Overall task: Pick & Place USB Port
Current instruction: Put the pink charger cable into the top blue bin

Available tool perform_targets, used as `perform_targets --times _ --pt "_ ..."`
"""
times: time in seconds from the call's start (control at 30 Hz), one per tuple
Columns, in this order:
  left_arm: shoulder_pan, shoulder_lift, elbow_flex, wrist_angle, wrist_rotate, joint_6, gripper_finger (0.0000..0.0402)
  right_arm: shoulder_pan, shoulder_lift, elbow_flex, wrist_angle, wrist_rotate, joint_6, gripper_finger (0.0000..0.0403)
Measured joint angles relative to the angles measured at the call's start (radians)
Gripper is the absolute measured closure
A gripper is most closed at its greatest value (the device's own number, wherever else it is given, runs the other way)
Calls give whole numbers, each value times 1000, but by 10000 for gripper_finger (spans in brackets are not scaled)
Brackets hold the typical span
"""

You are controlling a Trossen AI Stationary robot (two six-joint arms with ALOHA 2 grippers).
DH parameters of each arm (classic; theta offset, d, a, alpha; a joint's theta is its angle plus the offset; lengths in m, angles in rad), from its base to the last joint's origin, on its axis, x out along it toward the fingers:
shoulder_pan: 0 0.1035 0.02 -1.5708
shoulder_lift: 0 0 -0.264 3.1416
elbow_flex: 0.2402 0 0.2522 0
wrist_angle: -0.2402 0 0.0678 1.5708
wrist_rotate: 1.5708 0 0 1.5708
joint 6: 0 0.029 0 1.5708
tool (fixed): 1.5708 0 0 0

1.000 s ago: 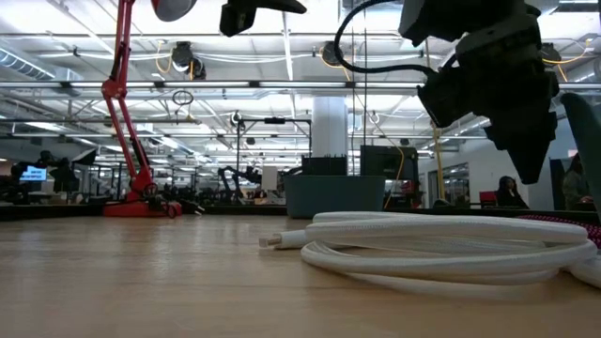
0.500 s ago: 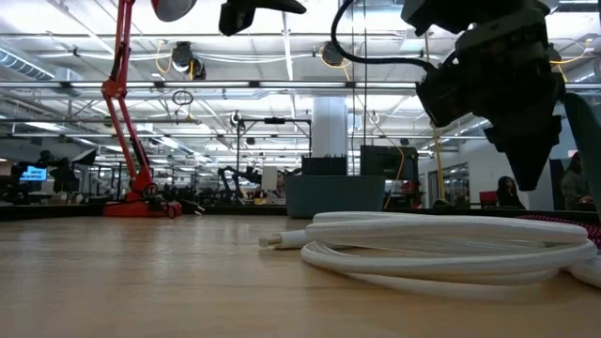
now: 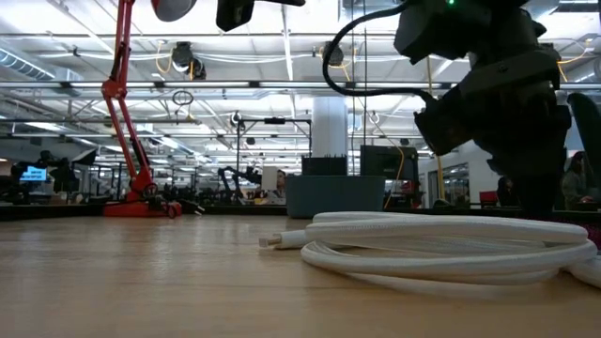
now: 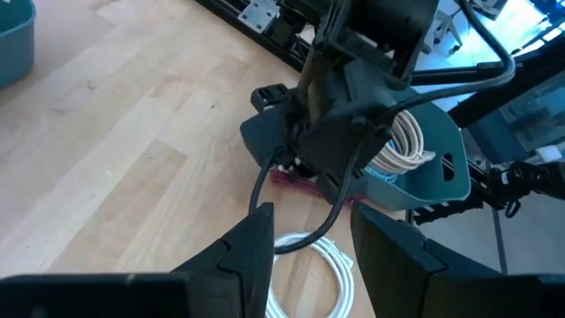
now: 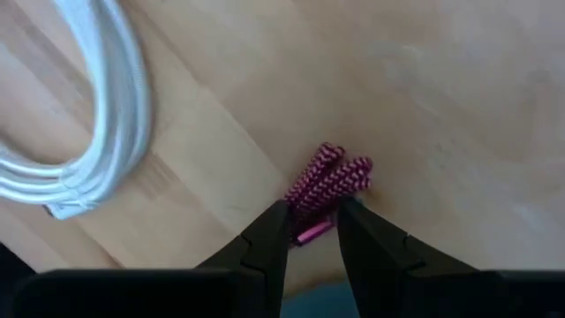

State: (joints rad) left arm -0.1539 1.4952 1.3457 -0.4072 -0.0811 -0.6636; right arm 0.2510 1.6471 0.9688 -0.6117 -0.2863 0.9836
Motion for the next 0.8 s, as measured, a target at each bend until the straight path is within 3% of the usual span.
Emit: perform_targets --times 0.27,0.53,0.8 --pt "-5 0 0 -2 0 0 250 12 36 2 30 17 7 314" --pt "-5 0 0 -2 0 -2 250 13 36 1 36 51 11 394" --pt "-5 0 0 -3 -17 0 250 -32 -23 -1 51 109 -3 401"
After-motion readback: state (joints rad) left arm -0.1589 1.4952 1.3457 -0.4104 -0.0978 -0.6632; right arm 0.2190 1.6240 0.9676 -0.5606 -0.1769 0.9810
